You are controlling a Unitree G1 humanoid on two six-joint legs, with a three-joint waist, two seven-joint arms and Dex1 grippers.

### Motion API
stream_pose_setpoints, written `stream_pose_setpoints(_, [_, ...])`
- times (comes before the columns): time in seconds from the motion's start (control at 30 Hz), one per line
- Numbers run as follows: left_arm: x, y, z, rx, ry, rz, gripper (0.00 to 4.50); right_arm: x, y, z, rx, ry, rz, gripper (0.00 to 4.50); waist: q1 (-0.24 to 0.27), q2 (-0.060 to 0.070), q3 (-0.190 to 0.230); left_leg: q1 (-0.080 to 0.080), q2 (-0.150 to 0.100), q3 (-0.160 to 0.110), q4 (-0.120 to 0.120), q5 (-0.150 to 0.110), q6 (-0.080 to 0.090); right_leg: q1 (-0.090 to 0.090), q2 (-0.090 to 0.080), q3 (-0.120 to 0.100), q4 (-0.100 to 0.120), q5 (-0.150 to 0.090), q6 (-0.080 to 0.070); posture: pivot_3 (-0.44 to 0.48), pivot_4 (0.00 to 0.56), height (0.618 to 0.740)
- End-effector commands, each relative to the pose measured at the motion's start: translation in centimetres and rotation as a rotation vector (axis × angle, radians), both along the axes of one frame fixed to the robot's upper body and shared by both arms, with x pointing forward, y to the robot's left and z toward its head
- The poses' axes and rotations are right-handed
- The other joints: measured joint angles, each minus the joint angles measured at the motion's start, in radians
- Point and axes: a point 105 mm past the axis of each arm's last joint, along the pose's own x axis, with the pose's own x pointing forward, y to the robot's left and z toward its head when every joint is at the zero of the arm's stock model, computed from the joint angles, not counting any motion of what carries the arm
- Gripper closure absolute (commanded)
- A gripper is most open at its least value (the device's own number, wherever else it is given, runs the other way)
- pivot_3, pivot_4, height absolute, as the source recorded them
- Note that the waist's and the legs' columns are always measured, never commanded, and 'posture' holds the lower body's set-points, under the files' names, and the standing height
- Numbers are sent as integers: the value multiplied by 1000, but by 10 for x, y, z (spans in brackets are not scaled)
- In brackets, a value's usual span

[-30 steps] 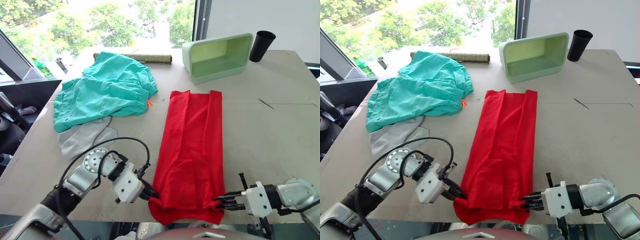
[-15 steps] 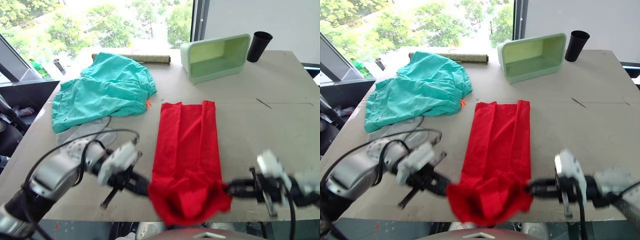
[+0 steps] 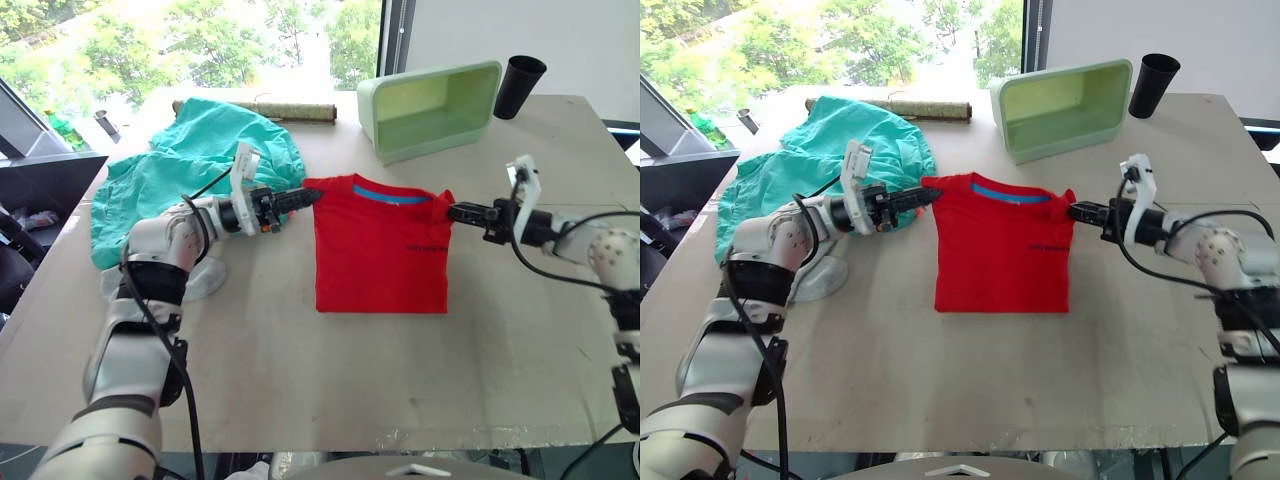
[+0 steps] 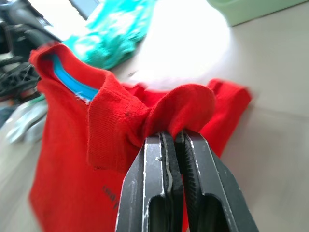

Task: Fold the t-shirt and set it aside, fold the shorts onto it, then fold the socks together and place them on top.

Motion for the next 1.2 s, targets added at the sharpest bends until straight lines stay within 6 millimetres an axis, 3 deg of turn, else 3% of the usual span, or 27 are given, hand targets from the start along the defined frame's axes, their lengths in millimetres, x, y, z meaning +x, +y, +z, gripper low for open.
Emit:
stream_pose_setpoints(0.03, [13, 5, 9, 33, -55, 75, 4500, 26, 3, 8, -41, -25, -78, 4435, -8, 0, 0, 0, 0, 0, 0, 0, 0, 0, 0, 0, 0, 0, 0, 0, 150, 740])
stream_pose_setpoints(0.23, [25, 25, -27, 208, 18, 206, 4500, 56, 15, 3, -75, -53, -172, 4435, -19, 0, 0, 0, 0, 0, 0, 0, 0, 0, 0, 0, 1, 0, 0, 0, 150, 740])
stream_pose_setpoints(0.27, [26, 27, -30, 221, 23, 218, 4500, 58, 18, 3, -67, -56, -173, 3820, -20, 0, 0, 0, 0, 1, -1, 0, 0, -1, 0, 0, 1, 0, 0, 0, 150, 740])
stream_pose_setpoints(0.3, [27, 28, -31, 224, 19, 226, 4500, 60, 19, 4, -68, -69, -180, 3506, -20, 0, 0, 0, 0, 1, -1, 0, 0, -1, 0, 1, 1, 0, 0, 0, 150, 740])
stream_pose_setpoints(0.4, [31, 34, -30, 216, 13, 272, 3498, 77, 5, 13, -135, -203, -332, 2096, -20, 0, 0, 0, 0, 1, -1, 0, 0, -1, 0, 1, 1, 0, 0, 0, 150, 740])
stream_pose_setpoints(0.53, [36, 44, -21, 199, -36, 350, 1692, 87, -15, 37, -117, -374, -505, 116, -21, 0, 0, 0, 0, 1, -1, 0, -1, -1, -1, 1, 1, 0, 0, 0, 150, 740])
stream_pose_setpoints(0.6, [35, 48, -13, 154, -50, 368, 721, 86, -16, 43, -105, -421, -501, 0, -25, 1, 0, 1, 0, 1, -1, 0, -1, -1, -1, 1, 1, 0, 0, 0, 150, 740])
stream_pose_setpoints(0.73, [22, 49, 18, 131, -240, 295, 480, 58, 20, 42, -88, -529, -162, 0, -40, 1, 0, 1, 0, 1, -2, 1, -1, -1, -1, 1, 1, 0, 0, 0, 150, 740])
stream_pose_setpoints(0.8, [9, 27, 27, 147, -332, 180, 480, 37, 38, 30, -83, -553, 23, 0, -41, 1, 0, 1, 0, 1, -3, 1, -1, -1, 0, 1, 1, 0, 0, 0, 150, 740])
stream_pose_setpoints(0.87, [-9, -11, 16, 209, -398, 28, 480, 14, 60, 6, -92, -535, 207, 0, -39, 1, -1, 1, 0, 1, -3, 1, -1, -1, -1, 1, 0, 0, 0, 0, 150, 740])
stream_pose_setpoints(0.93, [-17, -28, 3, 245, -413, -35, 480, 3, 68, -10, -112, -503, 288, 0, -37, 2, -1, 1, 0, 1, -2, 1, -1, 0, -1, 1, 0, 0, 0, 0, 150, 740])
stream_pose_setpoints(1.07, [-11, -39, -33, 330, -362, -12, 480, -9, 70, -49, -209, -438, 366, 0, -37, 2, -1, 2, 0, 1, 0, 1, -1, 0, 0, 2, 2, 0, 0, 0, 150, 740])
stream_pose_setpoints(1.2, [6, -30, -71, 485, -302, 88, 480, -7, 55, -79, -351, -375, 325, 0, -38, 2, -1, 2, 1, 1, 0, 1, -1, 0, 0, 2, 3, 0, -1, 0, 150, 740])
